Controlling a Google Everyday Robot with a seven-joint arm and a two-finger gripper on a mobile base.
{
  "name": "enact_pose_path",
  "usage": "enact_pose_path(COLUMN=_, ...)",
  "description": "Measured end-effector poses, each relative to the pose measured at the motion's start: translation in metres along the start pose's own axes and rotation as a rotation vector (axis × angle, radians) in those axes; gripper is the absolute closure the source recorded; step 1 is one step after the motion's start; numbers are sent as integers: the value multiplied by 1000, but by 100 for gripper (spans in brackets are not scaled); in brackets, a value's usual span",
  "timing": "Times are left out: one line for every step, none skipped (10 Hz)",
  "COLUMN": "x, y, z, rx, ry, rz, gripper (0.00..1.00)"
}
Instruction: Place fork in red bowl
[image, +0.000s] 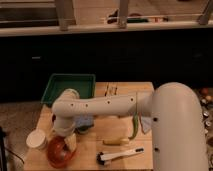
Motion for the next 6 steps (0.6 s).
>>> enact_pose_path(x=-1, y=0, z=-2, rx=15, ry=8, rz=-10, gripper=20)
enact_pose_path(x=-2, y=0, z=-3, rx=24, ry=11, rz=-18, gripper=20)
enact_pose_path(x=-3, y=-1, z=-3, rx=27, ry=12, rz=-21, gripper=20)
enact_pose_path(x=-3, y=-1, z=-4, rx=30, ry=14, rz=-30, gripper=20)
enact_pose_path(x=-3, y=0, z=-4, rx=32, ry=15, rz=-30, gripper=20)
enact_pose_path(x=-3, y=-1, z=-5, rx=33, ry=16, rz=-32, gripper=20)
